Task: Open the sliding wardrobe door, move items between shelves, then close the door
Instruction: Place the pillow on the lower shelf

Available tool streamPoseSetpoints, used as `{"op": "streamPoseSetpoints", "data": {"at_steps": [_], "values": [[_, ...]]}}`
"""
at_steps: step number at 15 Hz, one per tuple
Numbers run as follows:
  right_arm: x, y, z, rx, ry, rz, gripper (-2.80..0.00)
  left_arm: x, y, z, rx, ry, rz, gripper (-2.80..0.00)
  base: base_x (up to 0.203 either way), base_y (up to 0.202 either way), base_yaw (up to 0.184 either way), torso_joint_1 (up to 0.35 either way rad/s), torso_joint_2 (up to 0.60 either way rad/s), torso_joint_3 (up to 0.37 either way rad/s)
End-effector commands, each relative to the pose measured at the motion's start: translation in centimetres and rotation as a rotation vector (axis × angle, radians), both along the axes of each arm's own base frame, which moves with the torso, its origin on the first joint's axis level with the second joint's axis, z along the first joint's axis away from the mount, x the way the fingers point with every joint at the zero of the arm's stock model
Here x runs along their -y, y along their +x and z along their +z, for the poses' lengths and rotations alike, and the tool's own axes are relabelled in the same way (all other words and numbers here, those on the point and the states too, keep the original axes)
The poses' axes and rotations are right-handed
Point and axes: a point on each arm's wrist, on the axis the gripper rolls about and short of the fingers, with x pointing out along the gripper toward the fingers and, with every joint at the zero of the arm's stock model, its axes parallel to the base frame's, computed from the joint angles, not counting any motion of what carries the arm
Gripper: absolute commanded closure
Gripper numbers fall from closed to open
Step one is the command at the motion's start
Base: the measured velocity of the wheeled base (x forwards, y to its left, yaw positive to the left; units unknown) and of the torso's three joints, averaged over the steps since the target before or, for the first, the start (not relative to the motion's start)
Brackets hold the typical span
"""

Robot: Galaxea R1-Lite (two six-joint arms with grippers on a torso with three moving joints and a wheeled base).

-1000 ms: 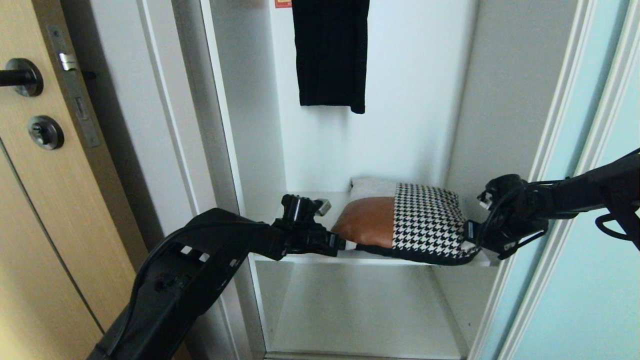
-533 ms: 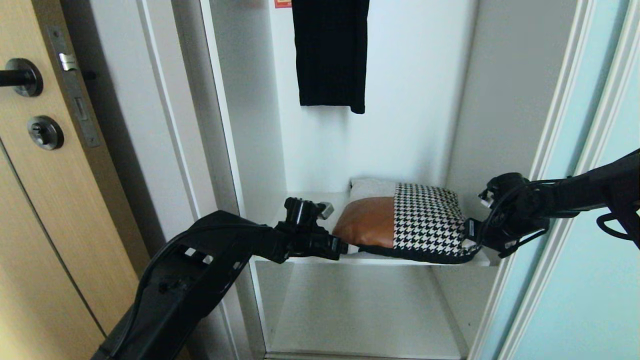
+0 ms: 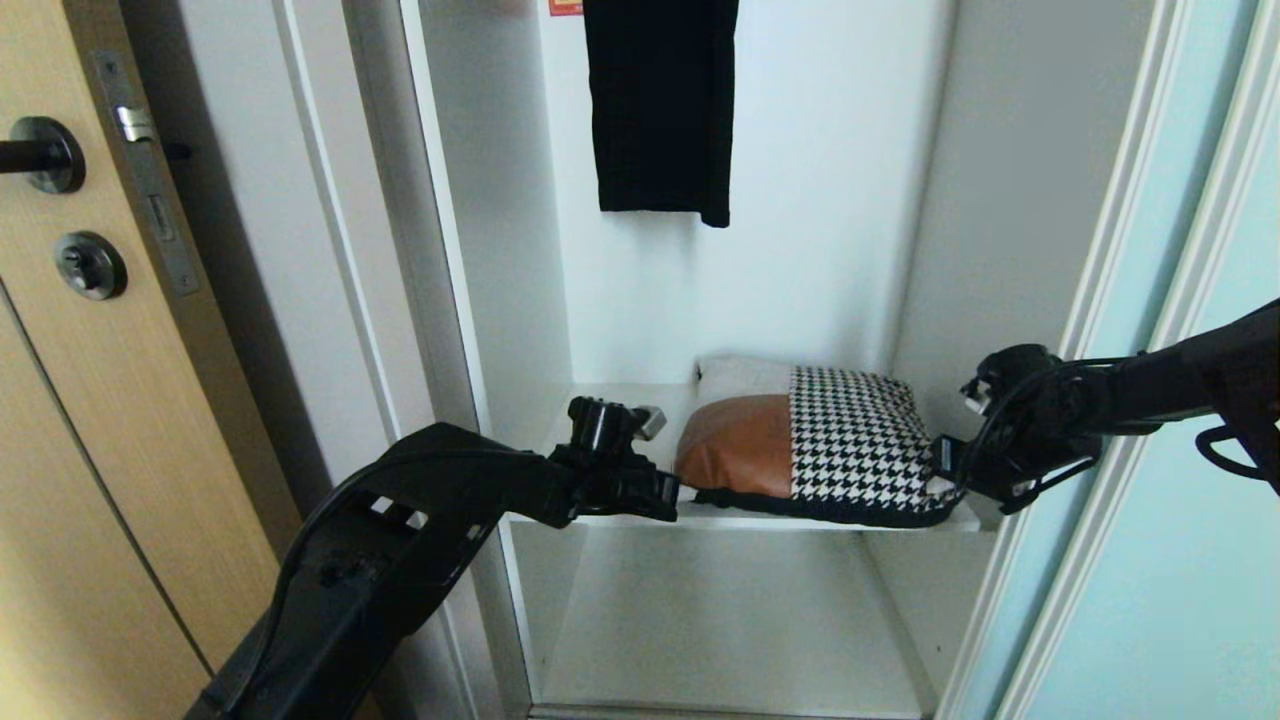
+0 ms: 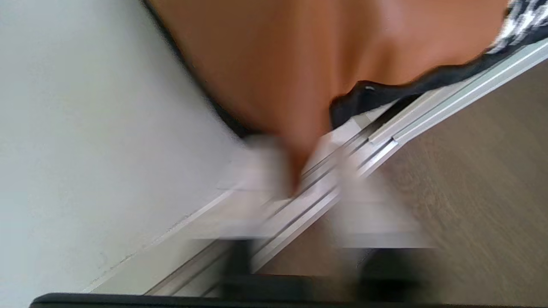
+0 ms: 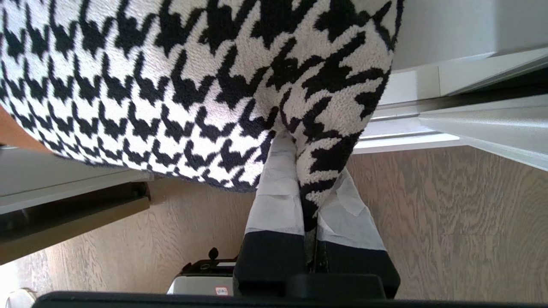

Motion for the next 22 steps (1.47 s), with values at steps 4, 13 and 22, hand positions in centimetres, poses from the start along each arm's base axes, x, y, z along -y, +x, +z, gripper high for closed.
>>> {"op": "streamPoseSetpoints", "data": {"at_steps": [4,13,22], "values": [[0.1,-0.1,0.1,-0.004,0.011,0.004,0.0,0.0,0.2,0.5,0.019,-0.017,0.005,0.0,0.0,0.0,0.0,0.0,0.0,0.0],[-0.2,-1.7,3.2,0.047,0.068,0.047,0.0,-1.2,-2.6,4.6,0.078,-0.058,0.061,0.0,0.0,0.0,0.0,0.0,0.0,0.0],[-1.5,-7.1,6.6,0.079,0.144,0.125,0.0,0.2,-9.1,12.6,0.147,-0.135,0.165,0.0,0.0,0.0,0.0,0.0,0.0,0.0]]}}
